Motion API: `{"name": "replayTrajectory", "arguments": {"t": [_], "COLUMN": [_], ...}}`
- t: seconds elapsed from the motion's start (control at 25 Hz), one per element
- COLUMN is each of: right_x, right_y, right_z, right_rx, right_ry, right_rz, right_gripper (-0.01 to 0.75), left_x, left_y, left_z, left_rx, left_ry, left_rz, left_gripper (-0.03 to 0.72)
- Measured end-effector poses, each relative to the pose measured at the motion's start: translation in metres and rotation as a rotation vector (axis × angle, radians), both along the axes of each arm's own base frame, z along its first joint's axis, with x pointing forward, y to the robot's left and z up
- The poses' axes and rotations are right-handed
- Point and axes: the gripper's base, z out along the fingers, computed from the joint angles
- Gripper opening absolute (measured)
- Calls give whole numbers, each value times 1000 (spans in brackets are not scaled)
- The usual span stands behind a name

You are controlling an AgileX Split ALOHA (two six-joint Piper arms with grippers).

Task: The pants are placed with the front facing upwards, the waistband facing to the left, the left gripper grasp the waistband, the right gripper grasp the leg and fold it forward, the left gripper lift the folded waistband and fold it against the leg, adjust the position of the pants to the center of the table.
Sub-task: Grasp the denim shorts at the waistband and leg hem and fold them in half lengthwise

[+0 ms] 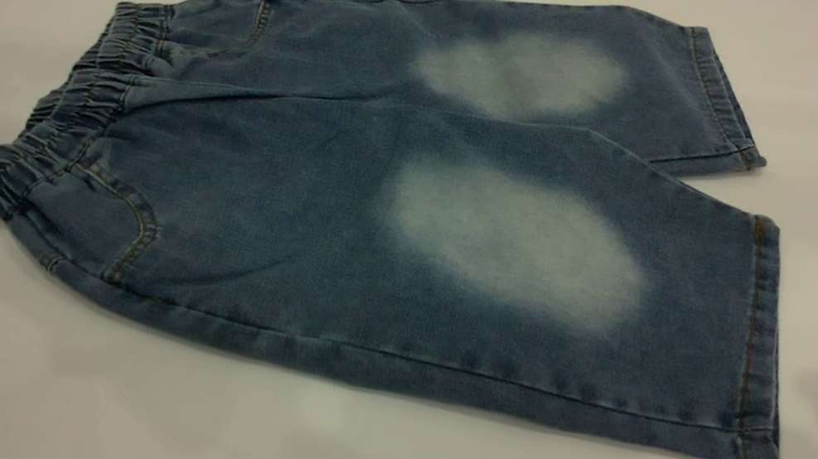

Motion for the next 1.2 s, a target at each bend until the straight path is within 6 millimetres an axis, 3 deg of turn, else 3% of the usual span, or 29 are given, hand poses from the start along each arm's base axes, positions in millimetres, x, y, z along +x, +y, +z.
{"name": "replayTrajectory", "arguments": {"t": [0.24, 0.6, 0.68, 1.0, 1.2], "right_x": [0, 0, 0, 0, -1], "right_y": [0, 0, 0, 0, 0], "right_z": [0, 0, 0, 0, 0], "right_rx": [-2, -1, -1, -2, -1], "right_ry": [-2, -2, -2, 0, 1], "right_rz": [3, 3, 3, 9, 11], "right_gripper": [437, 437, 437, 437, 437], "left_x": [-2, 10, 6, -6, -3], "left_y": [-15, -23, -24, -31, -20], "left_z": [20, 112, 122, 128, 97], "left_rx": [-7, -44, -54, -149, -146], "left_ry": [-20, -309, -332, -299, -255], "left_rz": [-43, -54, -69, -126, -65], "left_gripper": [445, 409, 405, 403, 402]}}
